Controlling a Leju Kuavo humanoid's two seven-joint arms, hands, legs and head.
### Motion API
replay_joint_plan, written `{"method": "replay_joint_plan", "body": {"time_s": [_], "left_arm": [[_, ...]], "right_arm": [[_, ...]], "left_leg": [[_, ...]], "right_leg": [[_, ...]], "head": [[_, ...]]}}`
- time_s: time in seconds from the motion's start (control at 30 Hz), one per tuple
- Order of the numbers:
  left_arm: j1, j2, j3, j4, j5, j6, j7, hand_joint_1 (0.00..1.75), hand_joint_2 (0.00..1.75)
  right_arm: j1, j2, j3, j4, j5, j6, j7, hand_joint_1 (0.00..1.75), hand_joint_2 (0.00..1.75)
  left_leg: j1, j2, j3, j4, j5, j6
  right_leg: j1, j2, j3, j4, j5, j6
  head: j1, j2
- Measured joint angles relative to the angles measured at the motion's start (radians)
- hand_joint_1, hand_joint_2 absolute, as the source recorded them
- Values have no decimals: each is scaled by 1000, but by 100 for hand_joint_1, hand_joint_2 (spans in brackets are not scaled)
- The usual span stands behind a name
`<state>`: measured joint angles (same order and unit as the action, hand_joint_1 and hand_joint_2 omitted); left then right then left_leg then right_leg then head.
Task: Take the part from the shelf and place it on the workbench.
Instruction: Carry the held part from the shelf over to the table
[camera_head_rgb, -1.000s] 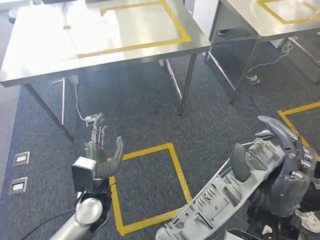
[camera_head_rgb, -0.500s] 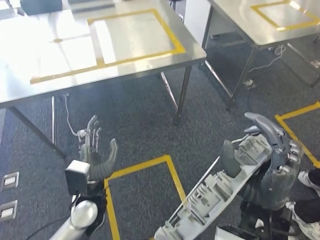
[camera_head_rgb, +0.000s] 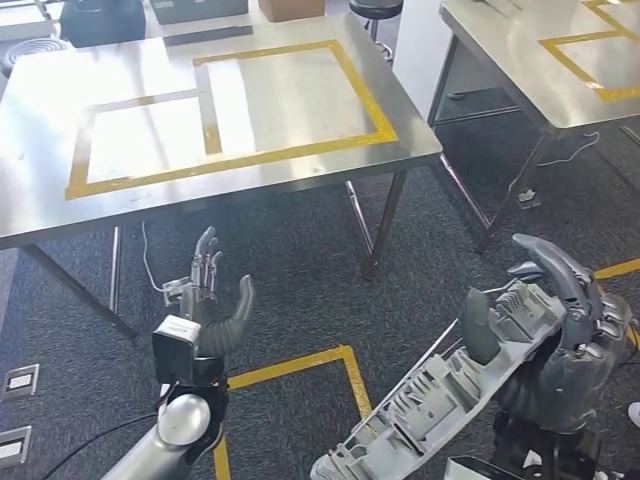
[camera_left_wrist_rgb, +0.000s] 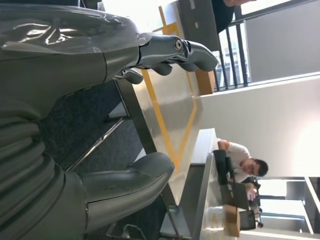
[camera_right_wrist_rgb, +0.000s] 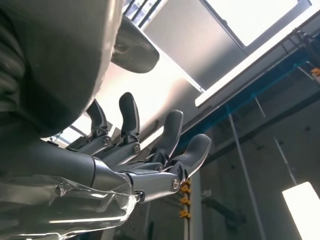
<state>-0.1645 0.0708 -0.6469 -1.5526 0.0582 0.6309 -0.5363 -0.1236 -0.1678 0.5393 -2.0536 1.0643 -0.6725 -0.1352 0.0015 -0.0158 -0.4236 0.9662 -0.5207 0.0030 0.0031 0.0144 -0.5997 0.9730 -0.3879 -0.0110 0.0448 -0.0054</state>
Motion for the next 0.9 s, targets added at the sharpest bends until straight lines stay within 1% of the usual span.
{"method": "replay_joint_plan", "body": {"time_s": [0.03, 0.07, 0.1, 0.13, 0.17, 0.2, 0.23, 0.27, 0.3, 0.33, 0.37, 0.4, 0.43, 0.47, 0.5, 0.53, 0.57, 0.6, 0.63, 0.67, 0.7, 0.73, 0.77, 0.8, 0.83, 0.87, 0.9], "left_arm": [[-2, -1, 0, 0, -1, 1, 0, 0, 175], [-4, -1, 0, 0, -3, 2, -1, 0, 175], [-5, -1, 0, 0, -3, 2, -1, 0, 175], [-6, -1, 0, 0, -4, 2, -1, 0, 175], [-5, 0, 0, 0, -4, 1, -1, 0, 175], [-4, 0, 0, 1, -4, -1, -1, 0, 175], [-3, -1, 0, 2, -4, -4, -1, 0, 175], [-3, -1, 0, 4, -3, -9, -1, 0, 175], [-3, -2, 0, 6, -3, -13, -1, 0, 175], [-3, -2, 0, 9, -3, -17, -2, 0, 175], [-4, -3, 0, 13, -3, -20, -2, 0, 175], [-4, -5, 0, 16, -2, -22, -3, 0, 175], [-4, -6, 0, 20, -2, -23, -4, 0, 175], [-6, -9, -1, 22, -2, -24, -5, 0, 175], [-9, -13, -1, 23, -2, -25, -6, 0, 175], [-13, -17, -1, 24, -2, -26, -8, 0, 175], [-17, -20, -1, 24, -3, -27, -10, 0, 175], [-18, -23, -2, 24, -3, -27, -11, 0, 175], [-18, -25, -2, 25, -3, -27, -12, 0, 175], [-17, -27, -2, 25, -3, -27, -13, 0, 175], [-16, -28, -2, 25, -3, -27, -14, 0, 175], [-15, -29, -2, 26, -3, -27, -14, 0, 175], [-14, -31, -2, 27, -3, -27, -14, 0, 175], [-14, -32, -2, 28, -3, -27, -15, 0, 175], [-14, -33, -2, 29, -3, -27, -15, 0, 175], [-14, -35, -2, 30, -3, -27, -15, 0, 175], [-14, -36, -2, 31, -3, -27, -15, 0, 175]], "right_arm": [[-1, 0, 0, 0, 0, 0, 0, 175, 175], [-2, 0, 0, -1, 0, 0, 0, 175, 175], [-1, 0, 0, -1, 0, 0, 0, 175, 175], [0, 1, 0, -1, 1, 0, 0, 175, 175], [1, 1, 0, -1, 2, 0, 3, 175, 175], [3, 1, 0, -1, 5, 0, 6, 175, 175], [6, 1, 0, -1, 9, 0, 11, 175, 175], [9, 1, 0, -1, 16, 0, 17, 175, 175], [13, 1, -1, -1, 23, 0, 22, 175, 175], [17, 1, -1, -1, 29, 0, 26, 175, 175], [21, 1, -1, -1, 33, 0, 29, 175, 175], [23, 1, -1, -1, 35, 0, 30, 175, 175], [26, 1, -2, -2, 37, 0, 31, 175, 175], [30, 1, -2, -4, 38, 0, 33, 175, 175], [32, 1, -3, -7, 40, 0, 36, 175, 175], [35, 1, -4, -9, 43, 0, 39, 175, 175], [36, 1, -4, -11, 46, 0, 43, 175, 175], [36, 1, -6, -12, 50, 0, 47, 175, 175], [38, 1, -6, -12, 52, 0, 51, 175, 175], [40, 1, -7, -12, 53, 0, 55, 175, 175], [43, 1, -7, -12, 53, 0, 57, 175, 175], [45, 1, -7, -12, 53, 0, 59, 175, 175], [47, 1, -7, -12, 53, 0, 60, 175, 175], [47, 1, -7, -12, 53, 0, 60, 175, 175], [48, 1, -7, -12, 53, 0, 60, 175, 175], [49, 1, -7, -12, 53, 0, 60, 175, 175], [50, 1, -7, -12, 53, 0, 60, 175, 175]], "left_leg": [[0, 1, -18, 38, 13, -6], [0, 2, -49, 90, 23, -11], [1, 3, -92, 153, 21, -15], [3, 4, -139, 210, 5, -18], [5, 4, -183, 252, -25, -21], [7, 5, -221, 274, -55, -24], [9, 6, -246, 268, -71, -26], [10, 6, -258, 238, -65, -28], [12, 7, -259, 186, -28, -30], [14, 8, -252, 122, 37, -30], [15, 10, -248, 65, 94, -28], [13, 12, -244, 27, 138, -24], [12, 13, -240, 6, 158, -16], [10, 13, -235, 0, 150, -8], [10, 12, -223, 0, 144, 2], [11, 10, -210, -3, 139, 10], [11, 10, -198, -4, 134, 17], [12, 10, -185, -4, 130, 23], [12, 11, -176, -4, 124, 26], [12, 11, -167, -4, 116, 28], [12, 11, -158, -4, 107, 28], [12, 11, -148, -4, 97, 28], [12, 11, -135, -4, 87, 27], [13, 10, -121, -4, 77, 25], [13, 10, -108, -5, 67, 22], [13, 9, -95, -5, 58, 17], [12, 9, -86, -7, 50, 12]], "right_leg": [[-3, 0, 14, -11, -5, -5], [-6, 0, 30, -22, -9, -9], [-8, 0, 45, -33, -15, -12], [-8, 0, 58, -39, -23, -15], [-9, 1, 71, -43, -32, -16], [-9, 2, 85, -45, -44, -16], [-10, 3, 102, -45, -57, -15], [-11, 5, 121, -46, -72, -13], [-12, 6, 140, -46, -87, -10], [-12, 7, 153, -46, -103, -6], [-12, 9, 167, -43, -119, -2], [-10, 11, 174, -41, -135, 3], [-9, 12, 184, -38, -145, 10], [-7, 13, 200, -34, -152, 16], [-8, 12, 207, -31, -157, 21], [-10, 8, 213, -17, -160, 26], [-11, 5, 203, 14, -170, 30], [-13, 1, 176, 65, -188, 34], [-14, -2, 136, 132, -214, 38], [-14, -4, 89, 201, -244, 41], [-14, -4, 45, 252, -270, 45], [-14, -5, 16, 272, -281, 47], [-14, -6, 4, 254, -268, 48], [-14, -7, 7, 204, -229, 46], [-15, -9, 18, 134, -168, 43], [-13, -11, 28, 72, -118, 39], [-11, -14, 35, 28, -88, 33]], "head": [[-2, 0], [-7, 0], [-13, 0], [-19, 0], [-25, 0], [-30, 0], [-35, 0], [-40, 0], [-45, 0], [-50, 0], [-54, 0], [-57, 0], [-57, 0], [-56, 0], [-54, 0], [-50, 0], [-45, 0], [-38, 0], [-31, 0], [-25, 0], [-21, 0], [-18, 0], [-14, 0], [-11, 0], [-6, 0], [-3, 0], [1, 0]]}}
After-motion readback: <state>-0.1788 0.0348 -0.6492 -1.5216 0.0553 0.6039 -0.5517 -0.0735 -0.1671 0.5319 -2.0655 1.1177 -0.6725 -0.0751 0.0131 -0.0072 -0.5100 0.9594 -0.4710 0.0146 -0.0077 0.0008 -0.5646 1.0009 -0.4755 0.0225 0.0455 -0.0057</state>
